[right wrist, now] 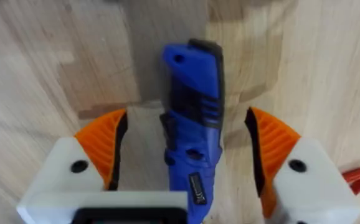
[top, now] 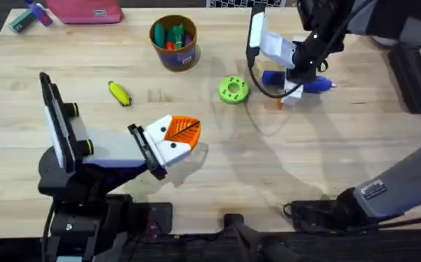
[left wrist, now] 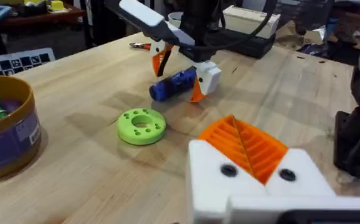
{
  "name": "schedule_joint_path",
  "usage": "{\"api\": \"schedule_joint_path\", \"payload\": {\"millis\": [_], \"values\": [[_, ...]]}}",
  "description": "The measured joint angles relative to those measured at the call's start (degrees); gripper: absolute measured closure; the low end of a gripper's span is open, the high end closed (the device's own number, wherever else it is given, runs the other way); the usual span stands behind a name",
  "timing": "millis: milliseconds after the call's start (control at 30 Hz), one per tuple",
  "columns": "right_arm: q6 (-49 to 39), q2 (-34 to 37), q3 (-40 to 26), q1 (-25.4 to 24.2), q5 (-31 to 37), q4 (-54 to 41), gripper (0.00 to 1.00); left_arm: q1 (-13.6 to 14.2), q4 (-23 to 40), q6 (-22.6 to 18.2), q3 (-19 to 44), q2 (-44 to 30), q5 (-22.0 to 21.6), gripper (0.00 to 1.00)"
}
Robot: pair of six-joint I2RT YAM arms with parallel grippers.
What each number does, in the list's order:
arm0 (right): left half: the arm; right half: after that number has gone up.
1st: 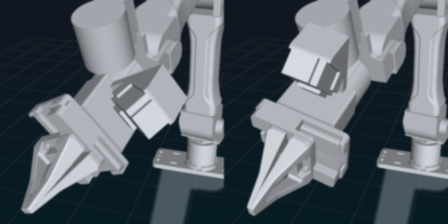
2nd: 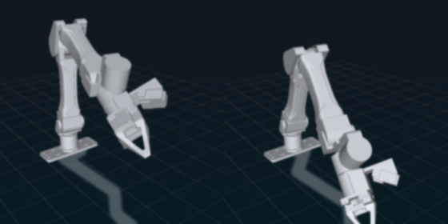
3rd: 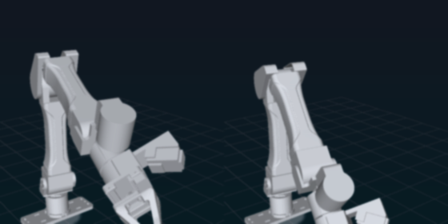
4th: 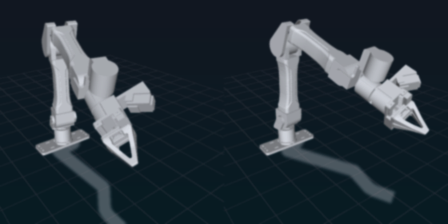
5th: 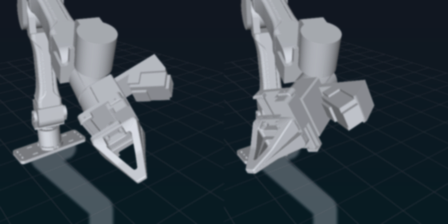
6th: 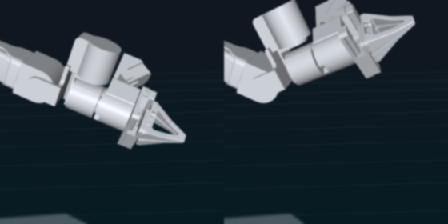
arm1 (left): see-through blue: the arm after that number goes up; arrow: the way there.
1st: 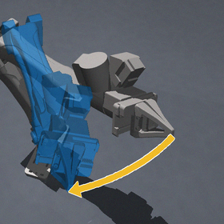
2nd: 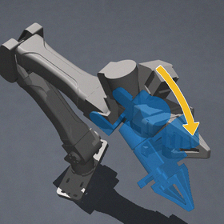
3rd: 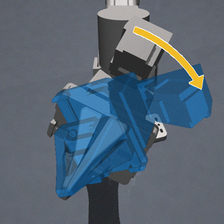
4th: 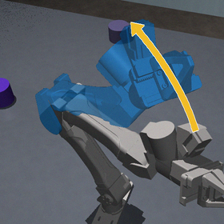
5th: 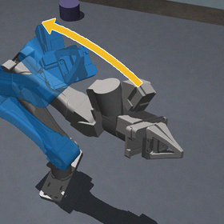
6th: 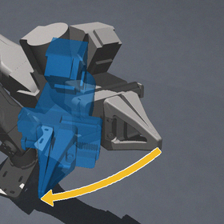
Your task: Pick up the gripper from the table and insert it into the empty holder that is missing its gripper. Then pick up a screw, insert it into the mounting hole, and use the screwdriver to tighten it. Finally, clean up the table by picking up the vegetable and placing it into the bucket.
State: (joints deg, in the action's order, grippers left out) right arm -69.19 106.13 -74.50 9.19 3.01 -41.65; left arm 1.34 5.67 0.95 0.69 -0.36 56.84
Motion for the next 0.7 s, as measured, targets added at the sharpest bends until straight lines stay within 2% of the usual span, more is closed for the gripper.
{"api": "schedule_joint_path", "payload": {"millis": [200,233,400,467,700], "values": [[6.0,-0.2,0.0,0.1,-0.1,0.7,0.009,0.0,0.0,0.0,0.0,0.0,0.0,0.970],[7.2,-0.5,0.0,0.2,-0.4,1.1,0.009,0.0,0.0,-0.2,0.0,0.0,0.0,0.868],[16.3,-5.1,-0.8,2.0,-2.0,0.9,0.008,0.0,0.0,-0.2,0.0,0.0,0.0,0.080],[21.5,-7.4,-2.4,3.1,-2.5,1.0,0.008,0.0,0.0,0.0,0.0,0.0,0.0,0.021],[45.1,-15.0,-7.8,6.1,-3.4,0.4,0.008,0.0,-0.1,0.0,0.0,0.0,0.0,0.015]]}}
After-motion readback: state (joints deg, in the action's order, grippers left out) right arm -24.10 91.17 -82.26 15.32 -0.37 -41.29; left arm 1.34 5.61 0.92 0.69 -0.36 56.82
